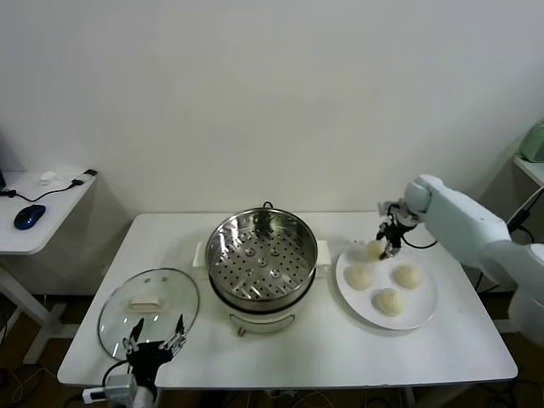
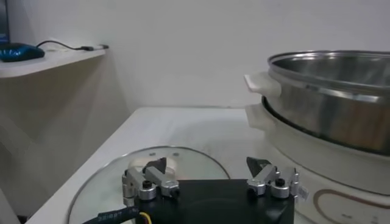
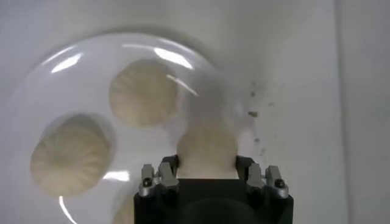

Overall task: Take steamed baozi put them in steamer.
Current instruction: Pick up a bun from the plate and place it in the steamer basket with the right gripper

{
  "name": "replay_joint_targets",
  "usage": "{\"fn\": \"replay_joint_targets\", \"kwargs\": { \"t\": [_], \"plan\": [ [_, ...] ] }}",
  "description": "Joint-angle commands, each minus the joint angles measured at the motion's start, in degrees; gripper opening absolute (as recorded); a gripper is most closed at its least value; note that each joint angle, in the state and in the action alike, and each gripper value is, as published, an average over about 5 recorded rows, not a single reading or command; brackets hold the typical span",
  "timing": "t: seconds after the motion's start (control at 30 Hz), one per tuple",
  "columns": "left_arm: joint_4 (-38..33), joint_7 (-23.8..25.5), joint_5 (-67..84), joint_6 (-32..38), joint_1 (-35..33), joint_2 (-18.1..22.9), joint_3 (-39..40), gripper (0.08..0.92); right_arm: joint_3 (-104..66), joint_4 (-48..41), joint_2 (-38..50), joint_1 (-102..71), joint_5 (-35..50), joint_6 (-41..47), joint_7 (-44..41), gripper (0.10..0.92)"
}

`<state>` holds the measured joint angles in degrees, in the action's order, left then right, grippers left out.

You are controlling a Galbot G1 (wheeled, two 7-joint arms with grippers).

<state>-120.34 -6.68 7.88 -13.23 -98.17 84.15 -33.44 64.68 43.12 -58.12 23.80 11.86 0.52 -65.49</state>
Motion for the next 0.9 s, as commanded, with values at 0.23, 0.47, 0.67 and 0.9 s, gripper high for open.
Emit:
{"fn": "replay_joint_targets", "kwargs": {
  "t": [0.23,0.47,0.67,0.9],
  "plan": [
    [-0.85,-0.12,-0.57,0.2,-0.99,-0.23,0.52,0.823,24.29,39.26,-10.87,33.56,19.57,-14.48,-1.53,0.628],
    [-0.41,-0.46,-0.62,0.23,-0.69,-0.64,-0.36,0.823,19.49,29.45,-16.04,19.4,-9.4,-35.23,2.04,0.628],
    [-0.25,-1.03,-1.27,0.05,-0.91,-0.97,-0.46,0.823,10.8,15.6,-18.83,6.49,-25.78,-41.23,6.26,0.628],
    [0.23,-1.42,-1.26,0.18,-0.82,-1.29,-0.38,0.823,5.22,5.27,-21.95,0.6,-29.04,-43.35,9.26,0.628]
  ]
}}
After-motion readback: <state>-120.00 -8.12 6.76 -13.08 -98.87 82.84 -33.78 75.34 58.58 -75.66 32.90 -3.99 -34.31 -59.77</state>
